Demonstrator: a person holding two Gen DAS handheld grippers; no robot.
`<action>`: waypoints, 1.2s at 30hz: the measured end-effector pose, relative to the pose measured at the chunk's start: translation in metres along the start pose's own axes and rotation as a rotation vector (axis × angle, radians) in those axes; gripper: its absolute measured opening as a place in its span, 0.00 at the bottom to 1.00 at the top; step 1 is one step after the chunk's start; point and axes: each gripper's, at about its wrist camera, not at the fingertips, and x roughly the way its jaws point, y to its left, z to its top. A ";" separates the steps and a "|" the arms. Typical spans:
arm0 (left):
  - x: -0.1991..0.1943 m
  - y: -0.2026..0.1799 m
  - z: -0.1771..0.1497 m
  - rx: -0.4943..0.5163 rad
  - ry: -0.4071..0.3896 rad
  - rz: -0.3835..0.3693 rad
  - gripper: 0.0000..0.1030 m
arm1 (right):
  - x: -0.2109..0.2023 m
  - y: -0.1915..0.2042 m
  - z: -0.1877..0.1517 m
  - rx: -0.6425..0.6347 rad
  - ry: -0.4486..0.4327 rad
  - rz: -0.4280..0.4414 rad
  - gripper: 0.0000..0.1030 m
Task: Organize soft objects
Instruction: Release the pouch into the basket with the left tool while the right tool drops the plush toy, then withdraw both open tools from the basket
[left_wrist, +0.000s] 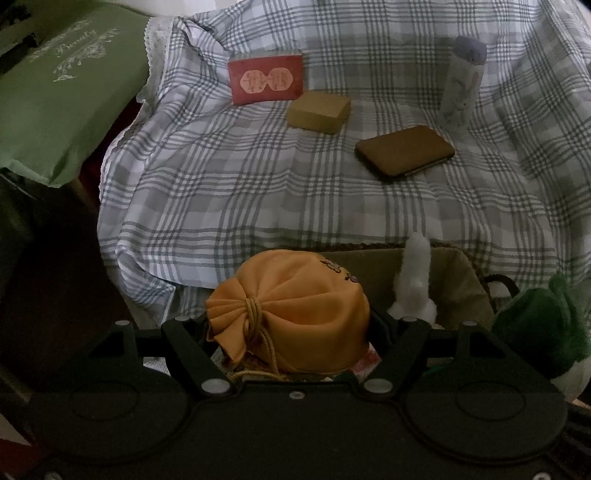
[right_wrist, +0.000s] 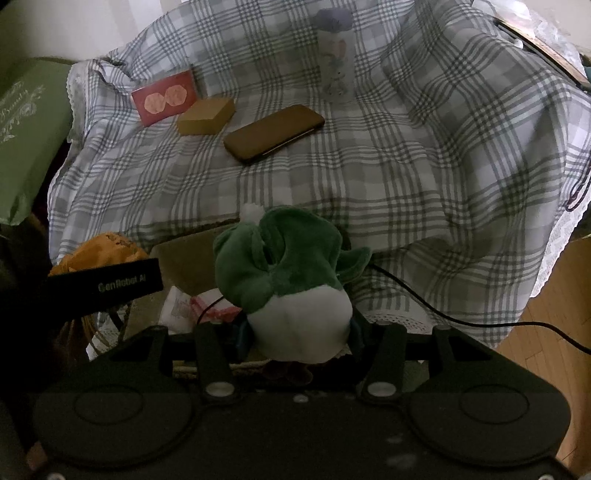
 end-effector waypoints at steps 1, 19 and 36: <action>0.000 0.000 0.001 -0.001 0.000 0.001 0.70 | 0.000 0.000 0.000 -0.001 0.001 -0.001 0.47; -0.002 0.004 0.002 -0.011 -0.016 0.024 0.77 | 0.007 0.005 0.007 -0.025 -0.003 0.012 0.51; -0.005 0.003 -0.009 -0.003 -0.004 0.024 0.77 | 0.012 0.010 0.010 -0.045 -0.004 -0.008 0.52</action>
